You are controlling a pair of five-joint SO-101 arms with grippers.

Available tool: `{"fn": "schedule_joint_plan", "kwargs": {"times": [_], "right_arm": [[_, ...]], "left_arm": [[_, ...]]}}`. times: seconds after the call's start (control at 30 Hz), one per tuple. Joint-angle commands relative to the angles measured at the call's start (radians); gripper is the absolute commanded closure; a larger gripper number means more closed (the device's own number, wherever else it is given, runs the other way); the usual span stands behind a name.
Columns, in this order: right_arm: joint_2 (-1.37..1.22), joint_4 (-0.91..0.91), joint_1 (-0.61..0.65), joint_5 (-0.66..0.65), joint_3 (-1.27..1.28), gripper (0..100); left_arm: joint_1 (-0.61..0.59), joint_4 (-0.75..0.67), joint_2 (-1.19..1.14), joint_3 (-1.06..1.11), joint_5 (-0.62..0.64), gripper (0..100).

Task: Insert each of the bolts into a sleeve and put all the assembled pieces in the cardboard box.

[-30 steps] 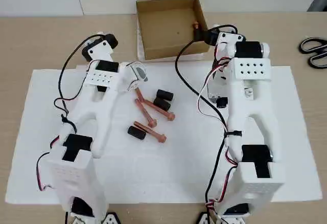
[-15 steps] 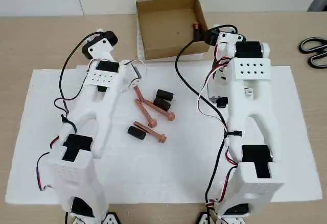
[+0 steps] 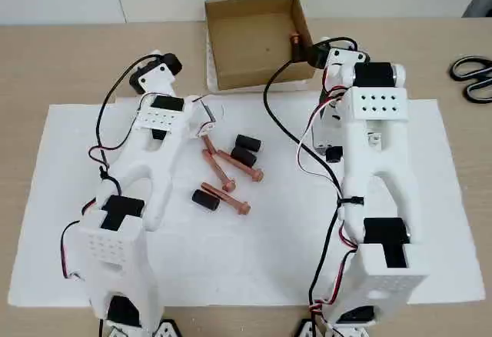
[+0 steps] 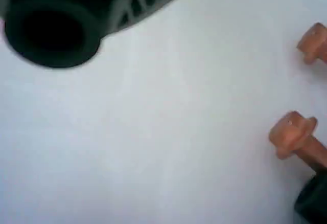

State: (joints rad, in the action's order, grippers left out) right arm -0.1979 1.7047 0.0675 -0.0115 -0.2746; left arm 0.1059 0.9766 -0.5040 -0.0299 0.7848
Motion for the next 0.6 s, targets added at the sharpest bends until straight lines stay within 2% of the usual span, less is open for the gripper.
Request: {"fn": "schedule_joint_plan", "kwargs": {"times": [0.0,0.33,0.5,0.57], "right_arm": [[0.056,0.015,-0.005,-0.003,-0.005,99.5],[0.056,0.015,-0.005,-0.003,-0.005,99.5],[0.058,0.015,-0.005,-0.002,0.003,99.5],[0.061,0.013,-0.004,-0.002,0.025,99.5]], "left_arm": [[0.002,-0.031,-0.002,-0.033,0.003,89],[0.031,-0.031,-0.006,-0.05,0.0,90],[0.049,-0.038,-0.005,-0.05,0.002,100],[0.051,-0.048,-0.005,-0.05,0.002,99]]}}
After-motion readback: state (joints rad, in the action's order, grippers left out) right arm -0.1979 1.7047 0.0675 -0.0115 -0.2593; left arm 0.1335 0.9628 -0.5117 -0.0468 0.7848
